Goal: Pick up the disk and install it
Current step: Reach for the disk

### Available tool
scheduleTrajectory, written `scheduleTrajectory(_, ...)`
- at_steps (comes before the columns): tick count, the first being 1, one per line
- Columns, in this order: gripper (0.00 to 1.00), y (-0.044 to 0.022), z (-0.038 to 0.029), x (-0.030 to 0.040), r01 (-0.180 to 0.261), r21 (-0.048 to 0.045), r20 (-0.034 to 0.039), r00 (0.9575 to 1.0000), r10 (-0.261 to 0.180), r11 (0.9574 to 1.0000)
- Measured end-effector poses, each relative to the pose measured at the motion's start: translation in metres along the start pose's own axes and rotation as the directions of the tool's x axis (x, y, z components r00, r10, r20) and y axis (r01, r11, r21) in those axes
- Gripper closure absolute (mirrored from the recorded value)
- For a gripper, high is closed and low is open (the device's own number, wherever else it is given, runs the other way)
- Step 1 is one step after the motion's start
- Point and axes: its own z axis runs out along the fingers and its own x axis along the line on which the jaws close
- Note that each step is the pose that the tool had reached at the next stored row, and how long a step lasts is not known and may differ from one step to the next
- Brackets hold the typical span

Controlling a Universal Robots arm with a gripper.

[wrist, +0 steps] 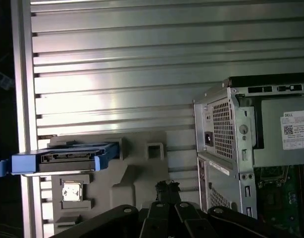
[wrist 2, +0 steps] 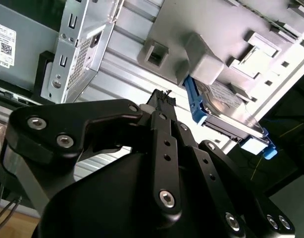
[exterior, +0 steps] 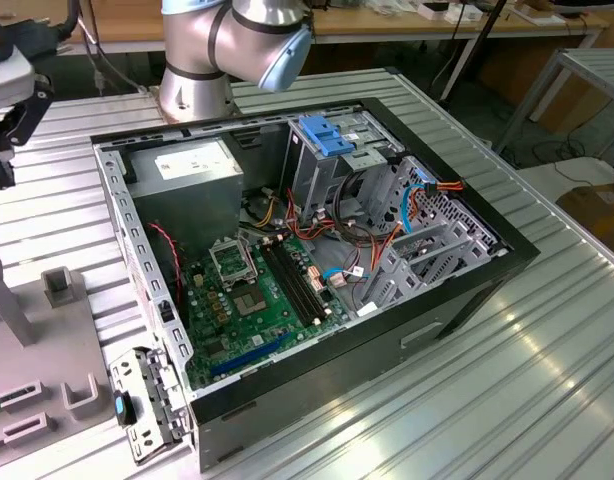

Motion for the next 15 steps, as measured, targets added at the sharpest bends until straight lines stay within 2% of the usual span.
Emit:
scheduleTrajectory(2, 0.89, -0.0007, -0.0002, 0.0084, 0.000, -0.0001, 0.0002, 1.0000, 0.000, 1.0000)
scheduleTrajectory(7, 0.89, -0.0029, -0.0011, 0.0393, 0.000, 0.0000, -0.0001, 1.0000, 0.000, 1.0000)
scheduleTrajectory(9, 0.89, -0.0035, -0.0012, 0.0461, 0.000, -0.0001, 0.0001, 1.0000, 0.000, 1.0000)
scheduleTrajectory(10, 0.89, -0.0039, -0.0014, 0.0517, 0.000, -0.0001, 0.0001, 1.0000, 0.000, 1.0000)
scheduleTrajectory(12, 0.89, -0.0046, -0.0020, 0.0735, 0.000, -0.0001, 0.0001, 1.0000, 0.000, 1.0000)
scheduleTrajectory(15, 0.89, -0.0011, -0.0023, 0.0936, 0.000, 0.0000, 0.0000, 1.0000, 0.000, 1.0000)
